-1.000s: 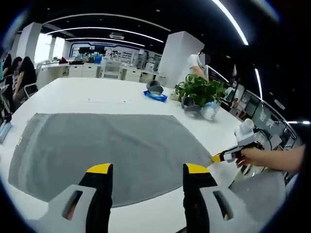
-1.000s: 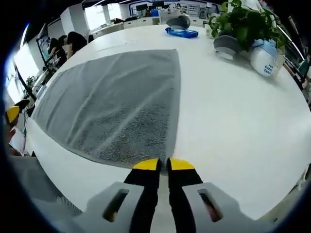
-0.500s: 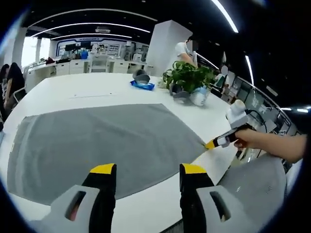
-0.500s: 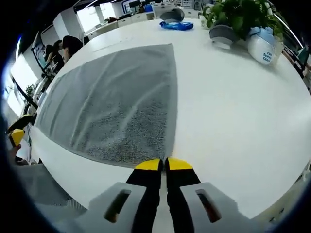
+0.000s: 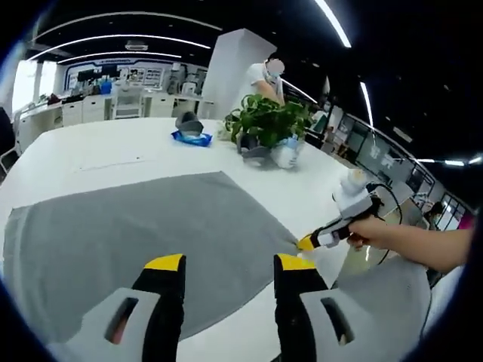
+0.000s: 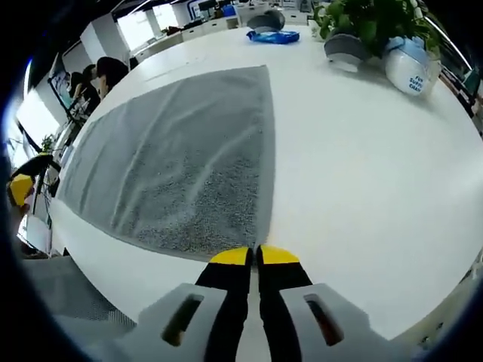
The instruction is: Fold the towel on the table until its edges align and the towel forms a compact rectangular stack.
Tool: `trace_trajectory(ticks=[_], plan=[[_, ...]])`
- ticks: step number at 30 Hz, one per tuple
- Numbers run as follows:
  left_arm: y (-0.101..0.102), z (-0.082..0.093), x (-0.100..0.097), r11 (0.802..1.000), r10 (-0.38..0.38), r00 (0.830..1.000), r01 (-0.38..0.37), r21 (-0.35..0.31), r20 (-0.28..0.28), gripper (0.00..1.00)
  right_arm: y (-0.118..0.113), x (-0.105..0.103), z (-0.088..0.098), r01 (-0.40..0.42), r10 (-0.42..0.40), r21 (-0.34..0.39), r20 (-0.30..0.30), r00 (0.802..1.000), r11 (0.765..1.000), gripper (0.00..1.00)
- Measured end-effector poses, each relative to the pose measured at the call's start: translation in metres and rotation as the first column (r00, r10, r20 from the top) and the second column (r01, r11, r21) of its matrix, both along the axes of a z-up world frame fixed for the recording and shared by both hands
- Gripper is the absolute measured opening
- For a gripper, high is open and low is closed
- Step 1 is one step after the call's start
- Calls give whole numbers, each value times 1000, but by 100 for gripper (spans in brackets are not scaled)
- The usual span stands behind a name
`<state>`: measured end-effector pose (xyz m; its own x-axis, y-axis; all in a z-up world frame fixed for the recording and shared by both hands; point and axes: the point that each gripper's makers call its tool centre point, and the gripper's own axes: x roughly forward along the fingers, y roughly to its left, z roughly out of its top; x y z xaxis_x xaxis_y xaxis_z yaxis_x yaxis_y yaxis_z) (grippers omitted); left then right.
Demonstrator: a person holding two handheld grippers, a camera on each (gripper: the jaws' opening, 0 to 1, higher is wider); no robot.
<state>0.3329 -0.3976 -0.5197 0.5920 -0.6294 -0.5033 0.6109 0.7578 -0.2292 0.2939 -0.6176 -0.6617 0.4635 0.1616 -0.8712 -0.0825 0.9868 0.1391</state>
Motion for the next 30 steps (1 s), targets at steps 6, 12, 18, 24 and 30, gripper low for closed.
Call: trace_trajectory(ticks=[6, 12, 18, 24, 30], plan=[[-28, 5, 32, 997, -69, 997, 68, 23, 39, 47, -2, 1, 0, 12, -11, 24, -4, 1000, 1000, 1], [-52, -1, 53, 991, -127, 991, 125, 42, 44, 45, -2, 1, 0, 12, -12, 29, -1, 1000, 1000, 1], [-80, 2, 86, 993, -118, 992, 117, 7, 55, 45, -3, 2, -1, 8, -8, 23, -2, 1000, 1000, 1], [-103, -1, 122, 995, -97, 993, 98, -11, 74, 45, -3, 3, -2, 10, -10, 31, -7, 1000, 999, 1], [-131, -8, 158, 994, -100, 991, 102, -24, 90, 45, -3, 3, -2, 11, -10, 27, -6, 1000, 1000, 1]])
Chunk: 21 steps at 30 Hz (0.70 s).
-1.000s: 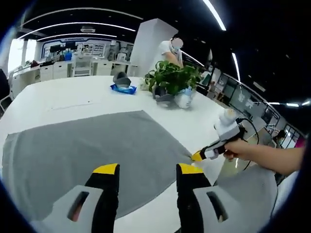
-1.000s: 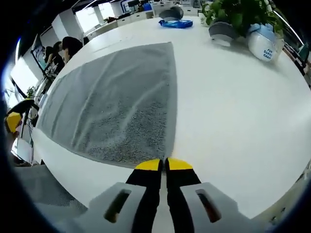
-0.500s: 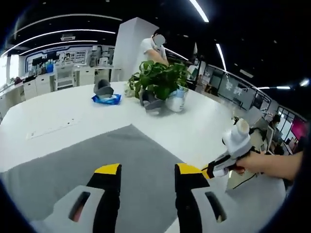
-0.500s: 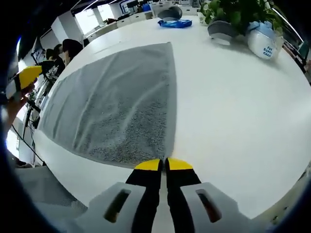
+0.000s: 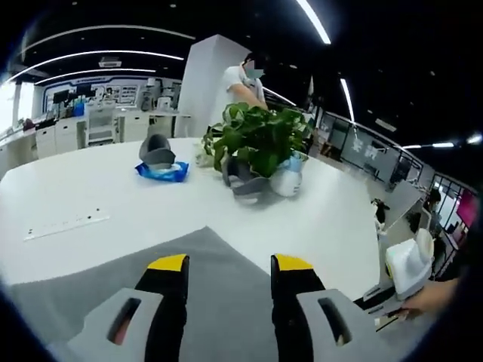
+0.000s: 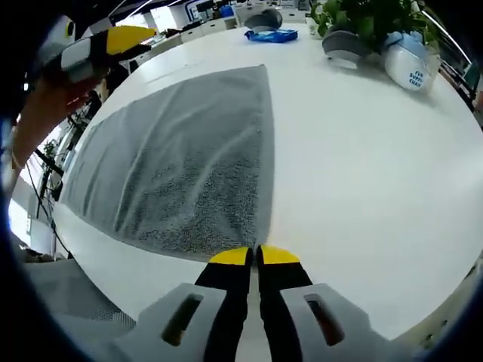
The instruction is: Fold the towel on the table until its edges align and the towel forms a compact rectangular stack.
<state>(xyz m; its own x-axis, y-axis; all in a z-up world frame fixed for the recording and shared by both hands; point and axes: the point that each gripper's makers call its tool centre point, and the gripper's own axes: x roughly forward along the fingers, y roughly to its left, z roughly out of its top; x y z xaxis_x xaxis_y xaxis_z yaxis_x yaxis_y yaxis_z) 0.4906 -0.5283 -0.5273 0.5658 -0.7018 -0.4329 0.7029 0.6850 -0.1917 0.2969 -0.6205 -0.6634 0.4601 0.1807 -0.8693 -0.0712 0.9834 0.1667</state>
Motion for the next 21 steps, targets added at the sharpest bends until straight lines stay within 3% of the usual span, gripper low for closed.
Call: trace_trajectory(ticks=[8, 13, 18, 21], plan=[[-33, -17, 40, 1000, -9, 1000, 8, 7, 24, 46, 1, 0, 0, 2, -2, 8, 2, 1000, 1000, 1], [-49, -40, 64, 1000, 1, 1000, -2, 2, 23, 48, 2, 0, 0, -6, 6, -3, -1, 1000, 1000, 1], [-70, -76, 94, 999, 14, 1000, -15, 31, 27, 48, 2, 0, -1, -4, 4, 0, -2, 1000, 1000, 1], [-77, -89, 101, 999, 11, 1000, -12, 36, 29, 48, 2, 1, -1, 2, -2, 8, -2, 1000, 1000, 1]])
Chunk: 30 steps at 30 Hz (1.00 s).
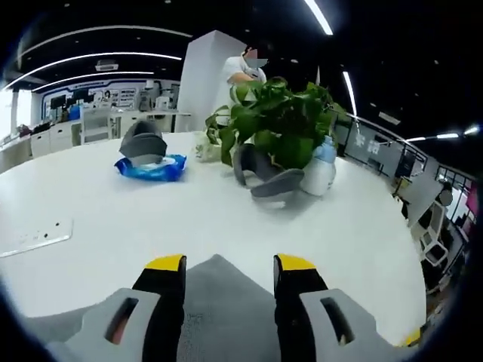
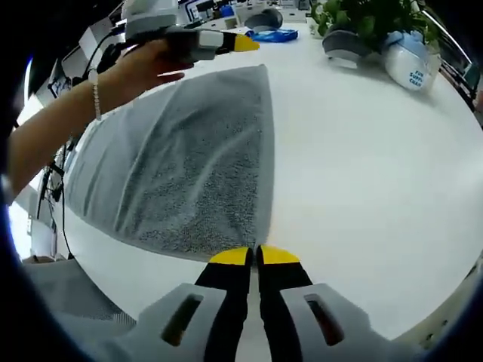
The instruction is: Fold the towel on the table until its edges align and the towel forms a compact rectangular stack.
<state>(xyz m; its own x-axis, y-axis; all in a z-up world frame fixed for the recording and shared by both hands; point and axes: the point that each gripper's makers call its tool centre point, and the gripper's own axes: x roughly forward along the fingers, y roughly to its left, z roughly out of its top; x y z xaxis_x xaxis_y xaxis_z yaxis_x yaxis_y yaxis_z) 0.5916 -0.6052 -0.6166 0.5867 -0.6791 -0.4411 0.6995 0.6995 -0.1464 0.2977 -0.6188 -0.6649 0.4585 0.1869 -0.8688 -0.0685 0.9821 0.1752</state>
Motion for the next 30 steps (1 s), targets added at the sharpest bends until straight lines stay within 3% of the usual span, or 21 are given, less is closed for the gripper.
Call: trace_trajectory(ticks=[6, 12, 14, 16, 23, 30], plan=[[-11, -23, 14, 999, -18, 1000, 18, 28, 4, 46, 0, 1, -1, 7, -7, 8, -2, 1000, 1000, 1], [-6, -44, 22, 998, -8, 1000, 8, 64, 4, 40, -2, 2, -1, 18, -18, 21, -2, 1000, 1000, 1], [-8, -38, 27, 997, -24, 997, 18, 75, 73, 37, -1, 2, -1, 16, -16, 19, -1, 1000, 1000, 1], [-8, -41, 27, 996, -25, 996, 18, 82, 85, 34, -1, 2, -1, 17, -17, 20, 0, 1000, 1000, 1], [-15, -38, 19, 998, -57, 977, 48, 48, 204, 23, -1, 2, -1, 15, -15, 17, -2, 1000, 1000, 1], [-15, -34, 11, 997, -72, 975, 63, 50, 209, 11, -1, 2, -1, 6, -6, 4, -2, 1000, 1000, 1]])
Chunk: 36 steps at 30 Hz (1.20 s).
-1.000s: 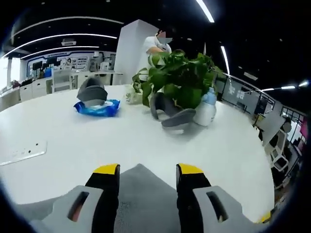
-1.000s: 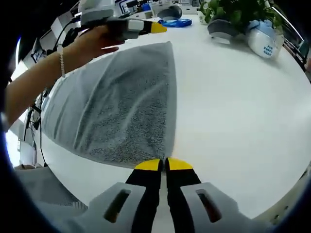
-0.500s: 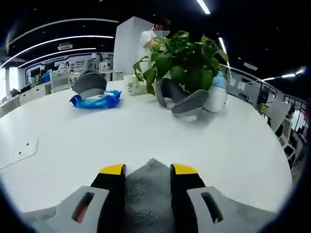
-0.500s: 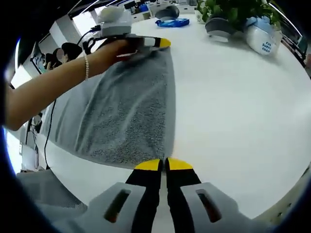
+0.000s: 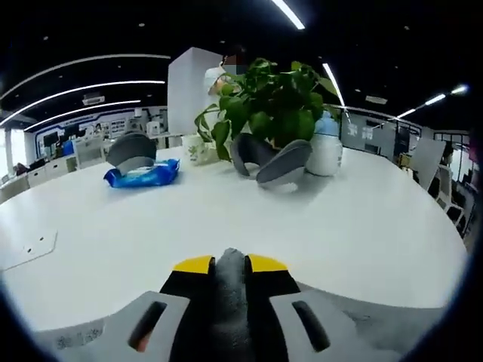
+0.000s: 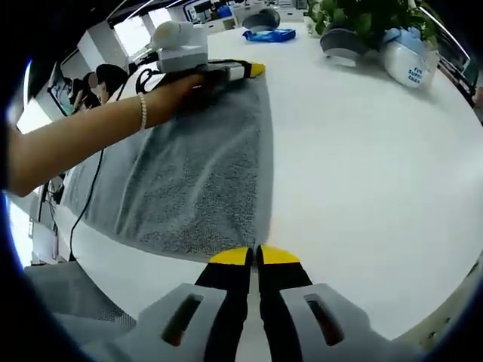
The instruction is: Fold the towel on the table until its edges align and the towel forms a compact rectangular stack.
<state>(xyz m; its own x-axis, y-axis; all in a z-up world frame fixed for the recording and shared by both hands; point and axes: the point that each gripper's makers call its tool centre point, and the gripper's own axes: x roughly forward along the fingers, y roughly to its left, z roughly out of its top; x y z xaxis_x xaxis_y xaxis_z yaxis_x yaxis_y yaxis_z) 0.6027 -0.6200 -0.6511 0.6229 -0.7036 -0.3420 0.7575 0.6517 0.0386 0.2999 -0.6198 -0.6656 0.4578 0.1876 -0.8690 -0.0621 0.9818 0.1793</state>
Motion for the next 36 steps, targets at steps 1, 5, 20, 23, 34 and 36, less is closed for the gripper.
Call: trace_trajectory(ticks=[1, 5, 20, 23, 34, 36], plan=[[-1, 0, -1, 1000, -8, 1000, 8, 3, 3, 9, 0, 0, 0, 0, 0, -1, -1, 1000, 1000, 1], [-2, 2, -3, 1000, -24, 999, 24, 12, -26, 6, 0, 0, 0, -1, 1, 1, -5, 1000, 1000, 1], [1, 0, -12, 984, -3, 981, 37, 175, -192, 4, 0, -1, 0, -82, 85, 29, -104, 991, 996, 0], [12, 1, -11, 960, 38, 984, 13, 280, -175, 4, 1, -2, 0, -55, 73, 124, -144, 987, 991, 0], [19, 68, -29, 982, 48, 985, -15, 189, -168, 4, 0, -9, 53, -50, 57, 218, -25, 998, 975, 0], [17, 89, -31, 986, 36, 990, -12, 168, -140, 4, 0, -14, 68, -59, 63, 229, -6, 998, 972, 0]])
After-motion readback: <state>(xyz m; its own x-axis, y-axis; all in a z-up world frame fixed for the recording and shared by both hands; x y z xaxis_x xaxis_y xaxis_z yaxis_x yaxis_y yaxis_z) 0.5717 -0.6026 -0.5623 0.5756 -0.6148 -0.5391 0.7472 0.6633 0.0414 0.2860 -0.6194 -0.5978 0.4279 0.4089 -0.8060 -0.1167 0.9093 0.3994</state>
